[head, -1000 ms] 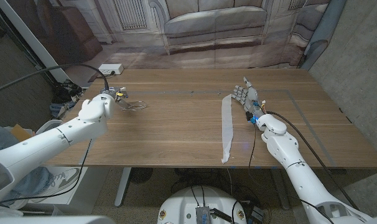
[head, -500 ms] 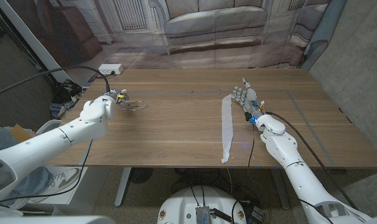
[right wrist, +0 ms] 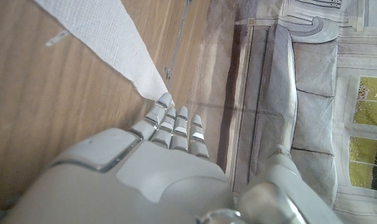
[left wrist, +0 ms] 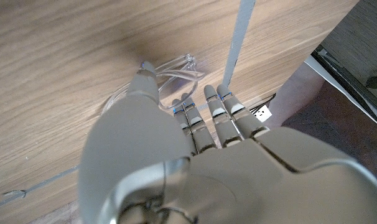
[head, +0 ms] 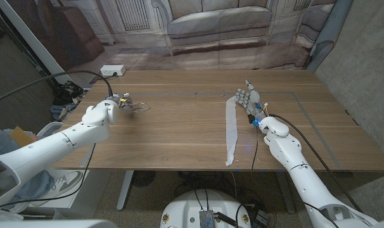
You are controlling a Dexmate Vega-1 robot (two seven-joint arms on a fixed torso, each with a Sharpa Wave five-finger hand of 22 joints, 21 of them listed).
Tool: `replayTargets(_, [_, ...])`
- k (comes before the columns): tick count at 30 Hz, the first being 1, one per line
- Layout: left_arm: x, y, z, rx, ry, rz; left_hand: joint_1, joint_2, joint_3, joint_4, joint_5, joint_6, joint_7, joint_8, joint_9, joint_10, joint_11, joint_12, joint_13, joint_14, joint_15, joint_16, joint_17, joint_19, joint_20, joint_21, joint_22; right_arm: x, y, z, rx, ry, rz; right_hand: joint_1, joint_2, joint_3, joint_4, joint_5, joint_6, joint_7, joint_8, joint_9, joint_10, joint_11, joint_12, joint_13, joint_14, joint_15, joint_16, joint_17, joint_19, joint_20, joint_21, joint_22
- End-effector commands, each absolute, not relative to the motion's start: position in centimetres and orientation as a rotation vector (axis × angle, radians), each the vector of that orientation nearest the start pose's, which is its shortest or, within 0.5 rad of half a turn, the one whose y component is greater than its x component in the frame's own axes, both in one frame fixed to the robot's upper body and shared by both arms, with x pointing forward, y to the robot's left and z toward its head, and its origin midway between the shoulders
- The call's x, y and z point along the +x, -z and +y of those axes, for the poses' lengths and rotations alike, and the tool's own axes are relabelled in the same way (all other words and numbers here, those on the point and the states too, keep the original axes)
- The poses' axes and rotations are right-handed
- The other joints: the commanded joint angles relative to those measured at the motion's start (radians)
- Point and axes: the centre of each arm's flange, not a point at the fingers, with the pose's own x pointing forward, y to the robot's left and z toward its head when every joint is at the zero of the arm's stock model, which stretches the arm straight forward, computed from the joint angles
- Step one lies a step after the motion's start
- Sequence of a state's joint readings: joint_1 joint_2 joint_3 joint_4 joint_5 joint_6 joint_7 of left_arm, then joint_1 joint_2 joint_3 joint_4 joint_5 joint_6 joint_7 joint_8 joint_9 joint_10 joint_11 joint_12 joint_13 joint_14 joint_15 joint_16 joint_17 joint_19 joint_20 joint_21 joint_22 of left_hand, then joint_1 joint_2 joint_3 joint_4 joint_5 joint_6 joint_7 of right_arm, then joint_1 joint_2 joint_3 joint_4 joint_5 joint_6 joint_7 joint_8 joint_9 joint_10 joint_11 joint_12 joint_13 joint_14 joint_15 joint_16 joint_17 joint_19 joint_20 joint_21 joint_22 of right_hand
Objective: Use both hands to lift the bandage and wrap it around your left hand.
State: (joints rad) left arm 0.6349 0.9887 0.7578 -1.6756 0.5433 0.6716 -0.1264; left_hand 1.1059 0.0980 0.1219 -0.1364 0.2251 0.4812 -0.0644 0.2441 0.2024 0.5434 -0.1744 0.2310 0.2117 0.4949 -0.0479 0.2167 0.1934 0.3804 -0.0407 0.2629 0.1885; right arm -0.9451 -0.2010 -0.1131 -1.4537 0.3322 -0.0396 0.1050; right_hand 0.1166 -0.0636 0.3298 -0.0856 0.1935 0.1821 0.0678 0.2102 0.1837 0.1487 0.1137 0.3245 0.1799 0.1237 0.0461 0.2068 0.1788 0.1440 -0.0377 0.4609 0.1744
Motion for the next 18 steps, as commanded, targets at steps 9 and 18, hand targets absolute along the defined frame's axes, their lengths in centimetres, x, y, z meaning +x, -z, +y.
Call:
replayTargets(9, [63.97, 0.11, 37.71, 1.524, -0.350, -0.043, 0.037, 0.015, 0.018, -0.005, -0.009, 0.058, -0.004, 0.016, 0.002, 0.052, 0.025, 0.009, 0.005, 0.052, -0.104, 0.006, 0.001, 0.048, -0.035, 0.013, 0.003, 65.49, 4.82, -22.99, 0.064, -0.227, -0.421, 0.004, 0.011, -0.008, 0.001, 0.007, 0.011, -0.003, -0.003, 0.003, 0.007, 0.001, -0.008, 0.001, 0.007, -0.003, -0.002, 0.006, 0.010, -0.011, -0.006, 0.003])
replayTargets(18, [64.07, 0.41, 37.51, 1.460, -0.370, -0.079, 0.124, 0.033, 0.067, -0.015, -0.026, 0.265, 0.006, 0.067, -0.001, 0.249, 0.015, 0.037, -0.001, 0.277, -0.148, 0.029, -0.011, 0.247, -0.060, 0.075, -0.006, 65.61, 4.51, -23.18, 0.063, -0.227, -0.428, 0.005, 0.012, -0.009, 0.001, 0.007, 0.010, -0.002, -0.005, 0.003, 0.006, 0.000, -0.012, 0.001, 0.004, -0.001, -0.004, 0.006, 0.011, -0.011, -0.010, 0.003])
